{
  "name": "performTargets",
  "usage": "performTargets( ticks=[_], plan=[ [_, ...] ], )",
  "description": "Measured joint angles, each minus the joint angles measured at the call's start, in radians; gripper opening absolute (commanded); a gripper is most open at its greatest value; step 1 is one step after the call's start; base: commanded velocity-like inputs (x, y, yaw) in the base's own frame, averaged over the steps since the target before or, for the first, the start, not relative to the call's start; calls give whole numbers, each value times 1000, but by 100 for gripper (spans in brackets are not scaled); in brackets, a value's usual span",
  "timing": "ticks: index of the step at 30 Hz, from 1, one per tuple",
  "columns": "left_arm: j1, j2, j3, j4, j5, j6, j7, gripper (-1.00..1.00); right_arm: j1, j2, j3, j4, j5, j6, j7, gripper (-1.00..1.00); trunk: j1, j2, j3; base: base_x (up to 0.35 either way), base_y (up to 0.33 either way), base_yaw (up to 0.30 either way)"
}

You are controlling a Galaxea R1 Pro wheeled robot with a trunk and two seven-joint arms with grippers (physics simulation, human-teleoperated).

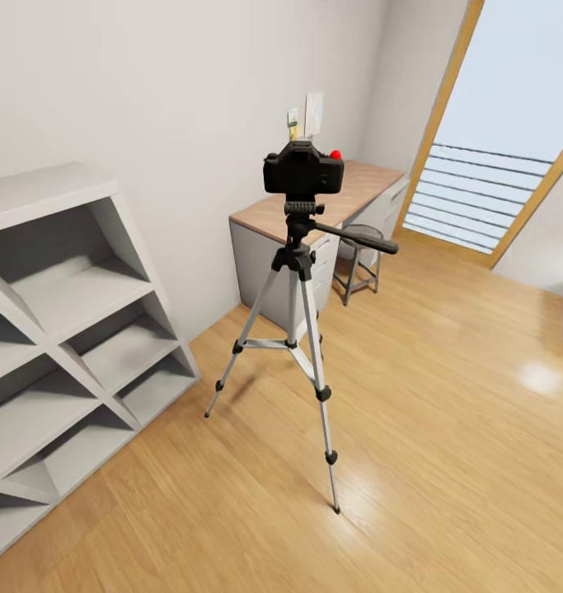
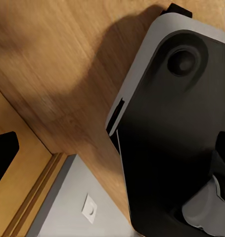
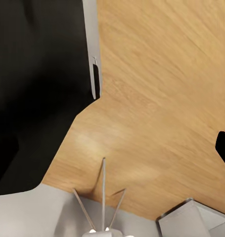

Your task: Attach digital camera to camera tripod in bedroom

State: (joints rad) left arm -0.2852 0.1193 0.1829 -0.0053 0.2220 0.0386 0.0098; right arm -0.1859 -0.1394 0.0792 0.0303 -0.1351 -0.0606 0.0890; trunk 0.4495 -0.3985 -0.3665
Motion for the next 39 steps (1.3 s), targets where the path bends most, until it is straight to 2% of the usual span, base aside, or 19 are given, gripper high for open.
performTargets(
  ticks=[11,19,39],
  plan=[
    [0,-6,7,-7,0,-32,-1,100,0,-2,1,0,0,1,0,100,0,0,18,0,0,0],
    [0,-15,6,-5,1,-35,-1,100,0,-1,1,0,0,1,0,100,0,0,31,0,0,0],
    [0,-16,6,-5,0,-36,-1,100,0,-1,2,0,1,-3,0,100,0,0,64,0,0,0]
  ],
)
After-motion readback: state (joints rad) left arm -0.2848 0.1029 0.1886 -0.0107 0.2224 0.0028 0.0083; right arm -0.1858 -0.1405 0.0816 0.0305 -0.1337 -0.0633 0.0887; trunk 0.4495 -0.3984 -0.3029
